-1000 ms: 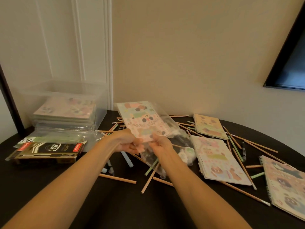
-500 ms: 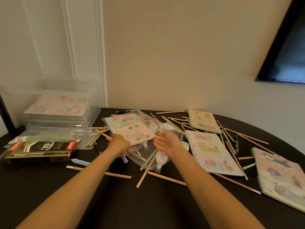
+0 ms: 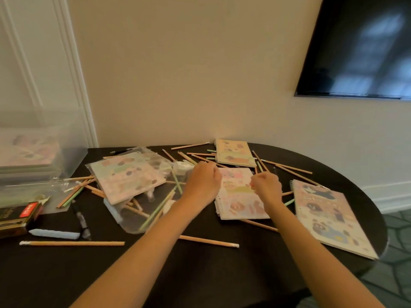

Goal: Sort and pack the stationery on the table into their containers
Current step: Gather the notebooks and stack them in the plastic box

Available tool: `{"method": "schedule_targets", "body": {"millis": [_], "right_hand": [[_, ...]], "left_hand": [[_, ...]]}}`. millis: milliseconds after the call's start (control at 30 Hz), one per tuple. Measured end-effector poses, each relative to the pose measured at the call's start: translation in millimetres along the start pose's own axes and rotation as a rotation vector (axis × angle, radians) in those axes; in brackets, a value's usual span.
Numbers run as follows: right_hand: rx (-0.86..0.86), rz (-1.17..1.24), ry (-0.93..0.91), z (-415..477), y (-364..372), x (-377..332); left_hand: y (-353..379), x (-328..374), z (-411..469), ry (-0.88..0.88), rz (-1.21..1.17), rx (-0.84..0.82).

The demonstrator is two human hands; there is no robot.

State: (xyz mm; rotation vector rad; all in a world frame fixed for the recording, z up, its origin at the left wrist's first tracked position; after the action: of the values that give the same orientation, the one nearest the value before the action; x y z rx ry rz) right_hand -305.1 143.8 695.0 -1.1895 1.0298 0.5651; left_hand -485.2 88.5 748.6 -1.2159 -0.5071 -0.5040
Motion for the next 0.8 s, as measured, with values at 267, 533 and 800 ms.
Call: {"method": "schedule_targets", "body": {"millis": [267,533,800], "right_hand": [[-0.127,-0.415,-0.080,18.7,-10.2,38.6],[-0.171,-0.242,-0.049,25.4,-9.2,42.6],[-0.126,0.113,-0.007,24.9,-18.5,32.1]], "left_hand": [[72.9,-22.7,-3.4,-0.347,0.145,-0.371],[93.1,-24.2,4.5,-0.520,-0.729,-0.210],[57.2,-2.6,13.5,-0.415,-1.000,0.052]]}}
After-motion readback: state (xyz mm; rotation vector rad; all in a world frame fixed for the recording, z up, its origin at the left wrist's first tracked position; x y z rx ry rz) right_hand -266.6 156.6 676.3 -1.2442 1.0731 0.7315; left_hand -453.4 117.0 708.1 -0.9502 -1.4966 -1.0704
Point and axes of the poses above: each hand's wrist, its own z-axis towards the middle knuckle, its own y-axis out of the palm, x = y × z, the point moved 7 cm from there along z, towards the middle knuckle, and after that the axes turned 2 degrees about -z, right-handed, at the moved point
